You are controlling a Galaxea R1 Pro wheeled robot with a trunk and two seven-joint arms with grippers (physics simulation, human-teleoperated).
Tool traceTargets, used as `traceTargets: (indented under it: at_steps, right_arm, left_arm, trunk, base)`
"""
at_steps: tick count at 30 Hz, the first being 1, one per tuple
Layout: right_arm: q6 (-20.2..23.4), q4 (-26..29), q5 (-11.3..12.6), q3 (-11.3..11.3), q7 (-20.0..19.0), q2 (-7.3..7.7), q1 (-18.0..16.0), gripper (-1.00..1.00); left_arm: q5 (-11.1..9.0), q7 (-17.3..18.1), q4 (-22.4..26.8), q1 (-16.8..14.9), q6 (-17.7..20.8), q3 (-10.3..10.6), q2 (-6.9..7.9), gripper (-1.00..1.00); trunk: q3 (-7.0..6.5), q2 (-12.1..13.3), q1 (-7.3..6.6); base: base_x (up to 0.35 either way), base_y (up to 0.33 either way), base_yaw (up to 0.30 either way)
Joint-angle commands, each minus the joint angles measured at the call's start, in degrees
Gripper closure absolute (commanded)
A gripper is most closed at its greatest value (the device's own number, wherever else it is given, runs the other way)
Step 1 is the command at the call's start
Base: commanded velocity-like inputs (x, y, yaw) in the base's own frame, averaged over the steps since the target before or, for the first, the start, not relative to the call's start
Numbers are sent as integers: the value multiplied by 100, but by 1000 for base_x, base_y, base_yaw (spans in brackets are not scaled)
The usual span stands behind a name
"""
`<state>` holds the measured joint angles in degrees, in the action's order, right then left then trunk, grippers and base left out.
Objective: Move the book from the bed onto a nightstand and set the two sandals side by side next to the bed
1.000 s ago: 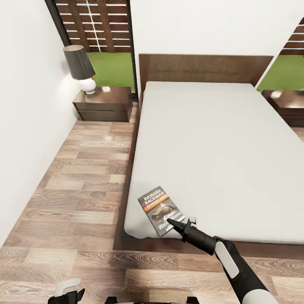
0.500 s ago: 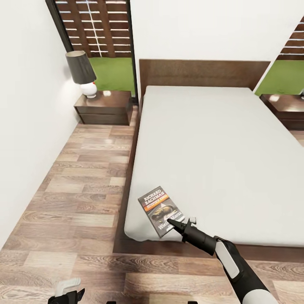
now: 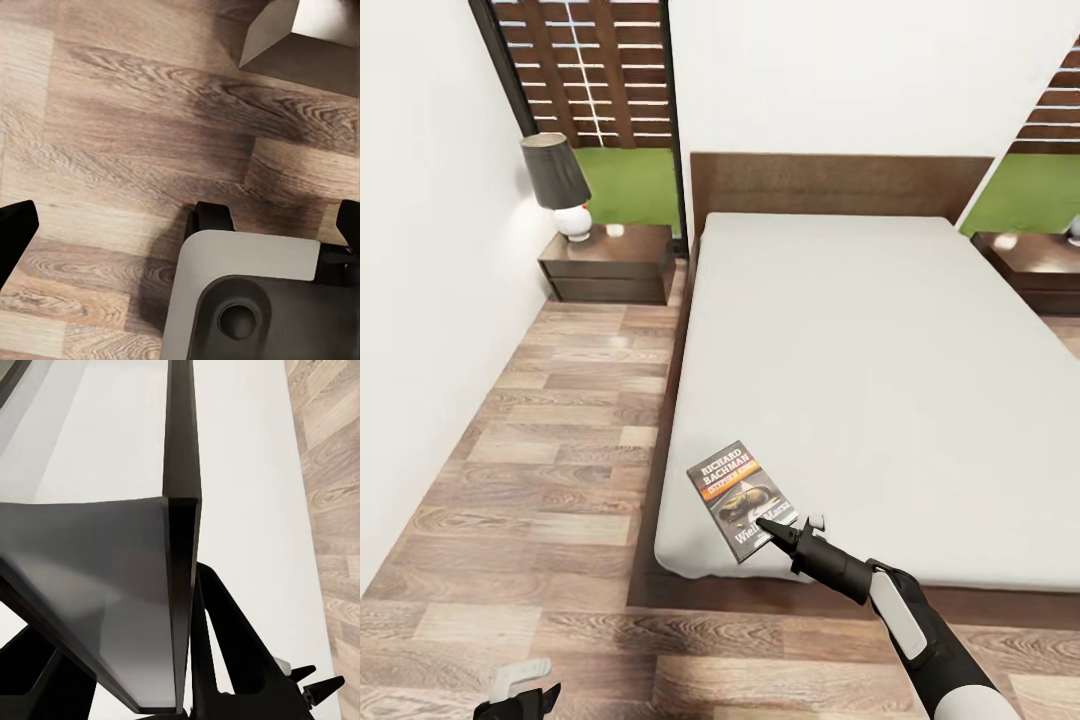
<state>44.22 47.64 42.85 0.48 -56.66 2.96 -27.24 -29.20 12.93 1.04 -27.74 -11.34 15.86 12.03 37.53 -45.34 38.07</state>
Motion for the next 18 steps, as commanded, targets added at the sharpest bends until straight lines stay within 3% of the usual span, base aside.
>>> traceTargets:
  at_steps: [1,18]
  right_arm:
    - [25,-1,21,5,-1,3,-2,100]
    - [30,1,21,5,2,3,-3,100]
  left_arm:
    - [-60,25,-8,-3,-17,49,1,-100]
    - [-60,27,-8,-3,-17,49,-3,-100]
  trunk:
    - [-5,-4,1]
    - [-136,-4,1]
  base:
    - [0,0,0]
    - [0,0,41]
